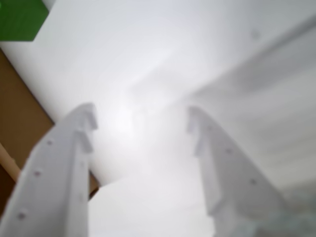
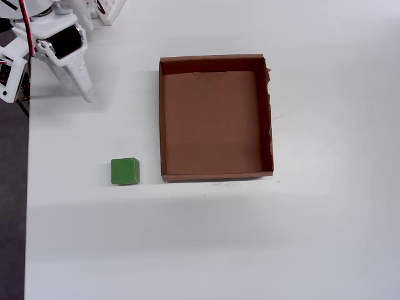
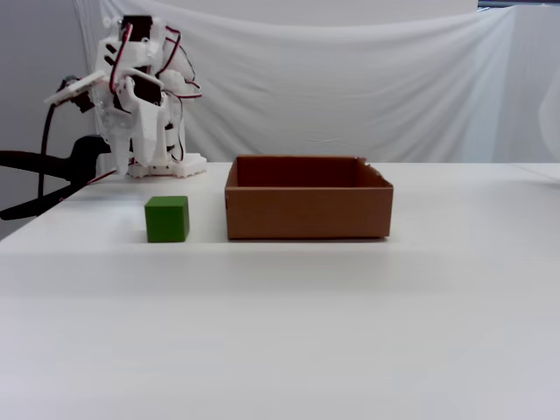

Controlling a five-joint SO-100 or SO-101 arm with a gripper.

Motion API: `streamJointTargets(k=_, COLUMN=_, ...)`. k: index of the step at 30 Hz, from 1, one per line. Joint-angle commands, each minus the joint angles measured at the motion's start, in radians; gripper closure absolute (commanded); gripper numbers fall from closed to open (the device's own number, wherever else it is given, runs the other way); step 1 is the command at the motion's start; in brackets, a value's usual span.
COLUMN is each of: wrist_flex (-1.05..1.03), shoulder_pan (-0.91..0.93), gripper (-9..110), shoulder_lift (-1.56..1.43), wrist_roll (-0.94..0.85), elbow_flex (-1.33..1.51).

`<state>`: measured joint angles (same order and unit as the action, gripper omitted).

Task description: Grasp a green cube and put it in a box.

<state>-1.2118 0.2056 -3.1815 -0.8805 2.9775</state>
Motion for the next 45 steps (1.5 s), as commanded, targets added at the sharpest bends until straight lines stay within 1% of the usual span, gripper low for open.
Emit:
streamJointTargets(k=1, wrist_flex=-0.015, shoulder_pan=0.000, gripper=78, shoulder_lift=-0.003, wrist_roll=0.008, elbow_flex=-0.005)
streamJointTargets(k=33, wrist_flex=-0.015, shoulder_pan=-0.003, gripper=78, shoulder_lift=-0.003, wrist_roll=0.008, elbow_flex=-0.006)
streamJointTargets(k=37, wrist_flex=0.074, shoulder_pan=-0.009, gripper=78, shoulder_lift=-0.003, wrist_roll=0.003, elbow_flex=-0.008)
streamJointTargets(k=43, wrist_flex=0.336, shoulder_pan=-0.014, gripper=78, shoulder_lift=0.103, wrist_roll=0.006, elbow_flex=-0.029)
streamJointTargets(k=45, wrist_flex=0.345, shoulder_pan=-0.012, gripper=78, shoulder_lift=0.153, wrist_roll=0.006, elbow_flex=-0.066)
